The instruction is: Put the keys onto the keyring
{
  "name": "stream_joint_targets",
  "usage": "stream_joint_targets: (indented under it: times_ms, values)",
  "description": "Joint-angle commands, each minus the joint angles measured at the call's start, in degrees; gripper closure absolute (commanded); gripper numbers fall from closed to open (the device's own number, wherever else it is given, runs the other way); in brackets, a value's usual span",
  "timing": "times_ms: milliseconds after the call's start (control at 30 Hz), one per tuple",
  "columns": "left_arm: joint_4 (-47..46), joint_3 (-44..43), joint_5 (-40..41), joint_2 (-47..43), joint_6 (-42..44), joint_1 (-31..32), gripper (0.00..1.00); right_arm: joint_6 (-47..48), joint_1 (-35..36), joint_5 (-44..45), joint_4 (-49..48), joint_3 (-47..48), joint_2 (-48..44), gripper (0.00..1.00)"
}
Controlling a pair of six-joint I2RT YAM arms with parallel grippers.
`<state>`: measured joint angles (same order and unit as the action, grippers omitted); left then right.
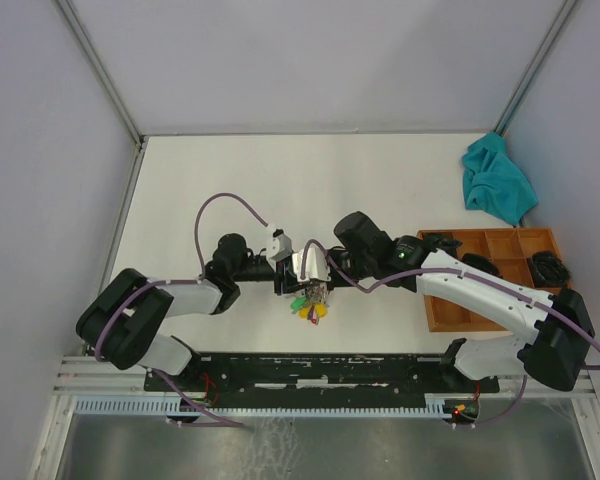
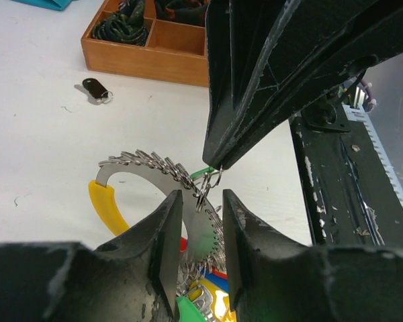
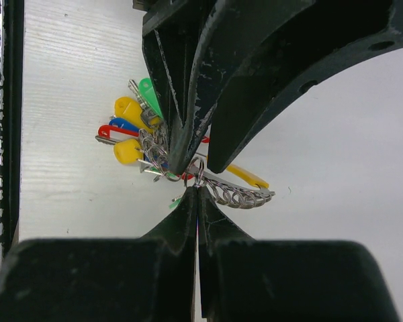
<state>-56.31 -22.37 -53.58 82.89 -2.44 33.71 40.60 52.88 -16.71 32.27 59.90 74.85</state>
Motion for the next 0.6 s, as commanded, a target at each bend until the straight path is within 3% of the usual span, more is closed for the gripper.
stream_joint_targets:
  times_ms: [0, 267, 400, 567]
  values:
    - [1.5, -2.5, -2.6, 0.9, 3.6, 0.1, 0.65, 0.7, 0.2, -1.3, -1.0, 3.0, -1.0, 0.99]
    - [2.6, -3.2, -4.1, 1.4, 4.1, 0.1, 0.97, 0.4, 0.2, -0.8, -0.5, 2.7, -1.4, 0.99]
    - [4.1, -2.9, -2.8, 0.3, 4.9, 0.1, 0.97, -0.8, 0.2, 2.8, -0.4, 0.6, -3.8, 0.99]
    - [-0.9, -1.7, -0.3, -0.9, 0.9, -0.3, 0.97, -2.7, 0.2, 4.0, -0.3, -2.3, -6.8, 0.99]
